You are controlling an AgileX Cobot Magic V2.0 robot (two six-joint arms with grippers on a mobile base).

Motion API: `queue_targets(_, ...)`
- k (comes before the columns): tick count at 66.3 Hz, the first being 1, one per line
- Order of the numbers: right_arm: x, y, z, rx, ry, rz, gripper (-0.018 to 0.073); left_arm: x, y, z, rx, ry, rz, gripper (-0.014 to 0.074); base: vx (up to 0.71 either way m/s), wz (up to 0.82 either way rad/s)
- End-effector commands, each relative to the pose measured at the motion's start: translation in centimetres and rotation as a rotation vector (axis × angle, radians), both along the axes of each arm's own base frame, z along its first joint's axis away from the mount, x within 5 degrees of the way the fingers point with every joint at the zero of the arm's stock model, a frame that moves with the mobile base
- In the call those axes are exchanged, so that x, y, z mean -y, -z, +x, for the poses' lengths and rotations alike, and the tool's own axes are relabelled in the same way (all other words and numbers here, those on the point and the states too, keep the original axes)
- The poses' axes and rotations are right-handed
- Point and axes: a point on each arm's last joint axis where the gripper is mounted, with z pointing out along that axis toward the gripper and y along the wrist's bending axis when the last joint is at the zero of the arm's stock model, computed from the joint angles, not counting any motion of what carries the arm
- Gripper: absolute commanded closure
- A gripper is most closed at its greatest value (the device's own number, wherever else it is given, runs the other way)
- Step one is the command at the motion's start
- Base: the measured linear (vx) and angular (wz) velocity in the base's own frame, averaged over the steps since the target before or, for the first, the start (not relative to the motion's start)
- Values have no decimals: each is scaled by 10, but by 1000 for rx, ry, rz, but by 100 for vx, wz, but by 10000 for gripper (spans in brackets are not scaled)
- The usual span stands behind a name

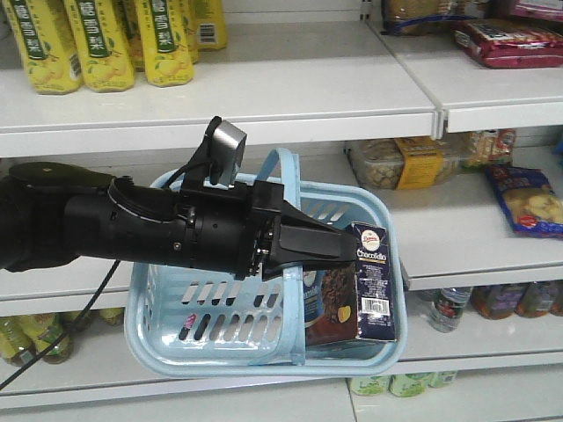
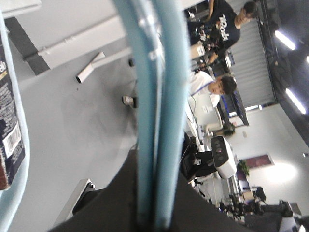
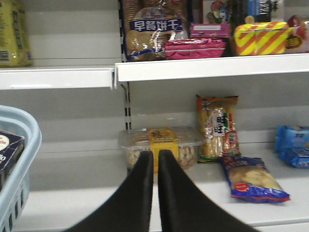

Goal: Left arm holds basket, right arm returns cookies

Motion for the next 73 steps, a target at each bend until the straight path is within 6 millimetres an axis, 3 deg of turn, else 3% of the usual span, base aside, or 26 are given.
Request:
queue_targets(1, 0, -1, -1, 70, 0, -10, 570, -2, -34, -8, 26, 6, -158, 599, 10, 39)
queue_targets(26, 0, -1, -1, 70, 0, -10, 570, -2, -34, -8, 26, 6, -158, 599, 8, 28)
queue_targets(73, 0, -1, -1, 70, 0, -10, 570, -2, -34, -8, 26, 6, -158, 599, 4, 3)
